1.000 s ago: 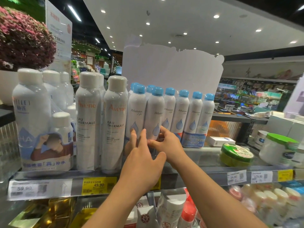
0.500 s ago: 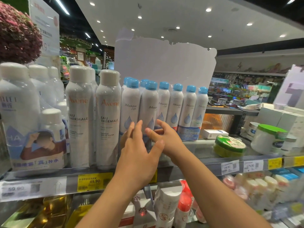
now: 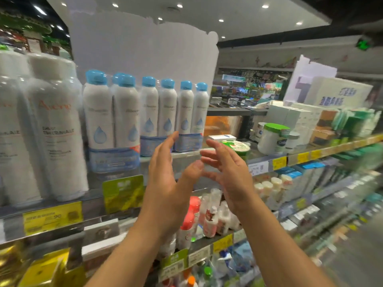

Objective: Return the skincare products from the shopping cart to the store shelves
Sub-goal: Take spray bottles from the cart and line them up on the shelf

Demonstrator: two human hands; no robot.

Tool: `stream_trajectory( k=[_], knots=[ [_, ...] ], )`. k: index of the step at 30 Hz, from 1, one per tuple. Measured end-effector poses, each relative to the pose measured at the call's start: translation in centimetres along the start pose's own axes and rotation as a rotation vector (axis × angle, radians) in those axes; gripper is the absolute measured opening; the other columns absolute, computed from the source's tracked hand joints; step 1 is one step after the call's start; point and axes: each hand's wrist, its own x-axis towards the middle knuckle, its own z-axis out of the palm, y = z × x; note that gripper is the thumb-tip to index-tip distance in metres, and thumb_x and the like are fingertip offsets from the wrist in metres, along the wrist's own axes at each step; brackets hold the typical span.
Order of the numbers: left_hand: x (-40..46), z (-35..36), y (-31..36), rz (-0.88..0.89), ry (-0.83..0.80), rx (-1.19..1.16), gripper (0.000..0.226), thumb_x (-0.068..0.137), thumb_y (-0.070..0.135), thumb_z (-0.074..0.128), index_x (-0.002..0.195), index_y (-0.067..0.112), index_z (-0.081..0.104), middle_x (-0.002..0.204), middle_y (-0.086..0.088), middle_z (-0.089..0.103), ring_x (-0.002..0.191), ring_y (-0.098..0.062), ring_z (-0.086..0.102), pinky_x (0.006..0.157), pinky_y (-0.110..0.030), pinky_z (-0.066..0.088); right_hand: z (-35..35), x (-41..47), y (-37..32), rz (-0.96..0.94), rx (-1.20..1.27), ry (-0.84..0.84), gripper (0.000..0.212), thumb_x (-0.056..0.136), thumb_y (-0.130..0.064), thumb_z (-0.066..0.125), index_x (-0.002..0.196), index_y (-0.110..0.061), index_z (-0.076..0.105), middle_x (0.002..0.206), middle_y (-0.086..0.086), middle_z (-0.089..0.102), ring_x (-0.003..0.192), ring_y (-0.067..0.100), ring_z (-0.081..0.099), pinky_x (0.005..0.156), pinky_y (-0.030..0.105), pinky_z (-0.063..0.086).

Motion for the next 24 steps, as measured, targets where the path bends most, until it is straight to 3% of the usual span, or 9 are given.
stream_trajectory(
  k=[6, 10, 12, 18, 22, 24],
  knots=[
    [-2.2, 7.8, -0.5, 0.032, -0.227, -0.184, 0.081, 0.075, 0.066, 0.058, 0.150, 0.045, 0.038, 0.158, 0.023, 0.036, 0.145, 0.010, 0.030, 0.118, -0.026, 0.026, -9.6, -4.6, 0.1, 0.028, -0.047, 0.123, 0.053, 0.085, -0.060, 0.054, 0.126, -0.031, 0.070, 0.121, -0.005, 0.075, 0.120, 0.016, 0.067, 0.105, 0.053, 0.053],
    [-4.0, 13.3, -1.0, 0.007, -0.375, -0.220, 0.088, 0.072, 0.074, 0.060, 0.150, 0.041, 0.040, 0.156, 0.017, 0.041, 0.140, 0.010, 0.038, 0.115, -0.027, 0.033, -16.2, -8.8, 0.6, 0.084, -0.107, 0.216, 0.056, 0.082, -0.066, 0.054, 0.127, -0.038, 0.069, 0.126, -0.012, 0.073, 0.126, 0.010, 0.063, 0.109, 0.053, 0.049],
    [-5.2, 16.3, -1.5, -0.038, -0.464, -0.259, 0.081, 0.073, 0.068, 0.060, 0.147, 0.042, 0.042, 0.153, 0.015, 0.044, 0.136, 0.010, 0.043, 0.111, -0.024, 0.039, -19.4, -11.1, 1.1, 0.116, -0.125, 0.284, 0.054, 0.083, -0.068, 0.055, 0.127, -0.040, 0.069, 0.127, -0.014, 0.072, 0.128, 0.009, 0.061, 0.109, 0.052, 0.047],
    [-10.1, 25.6, -4.0, -0.147, -0.684, -0.167, 0.086, 0.073, 0.076, 0.053, 0.151, 0.041, 0.042, 0.149, 0.015, 0.047, 0.139, -0.001, 0.042, 0.118, -0.049, 0.035, -28.1, -18.5, 3.3, 0.223, -0.112, 0.519, 0.052, 0.076, -0.071, 0.065, 0.120, -0.044, 0.072, 0.124, -0.018, 0.072, 0.124, 0.004, 0.062, 0.100, 0.044, 0.047],
    [-14.3, 31.5, -4.9, -0.233, -0.818, -0.139, 0.090, 0.069, 0.072, 0.053, 0.149, 0.031, 0.045, 0.146, 0.012, 0.050, 0.131, 0.008, 0.046, 0.118, -0.043, 0.035, -33.9, -24.1, 5.7, 0.303, -0.126, 0.688, 0.044, 0.080, -0.065, 0.066, 0.119, -0.045, 0.072, 0.127, -0.020, 0.071, 0.128, 0.002, 0.059, 0.098, 0.037, 0.048],
    [-16.6, 34.1, -5.5, -0.305, -0.870, -0.129, 0.095, 0.065, 0.071, 0.052, 0.149, 0.027, 0.046, 0.147, 0.007, 0.051, 0.131, 0.001, 0.049, 0.118, -0.039, 0.035, -36.7, -27.1, 7.4, 0.360, -0.130, 0.771, 0.044, 0.081, -0.070, 0.072, 0.118, -0.048, 0.073, 0.131, -0.019, 0.069, 0.129, 0.005, 0.059, 0.102, 0.038, 0.049]
  ],
)
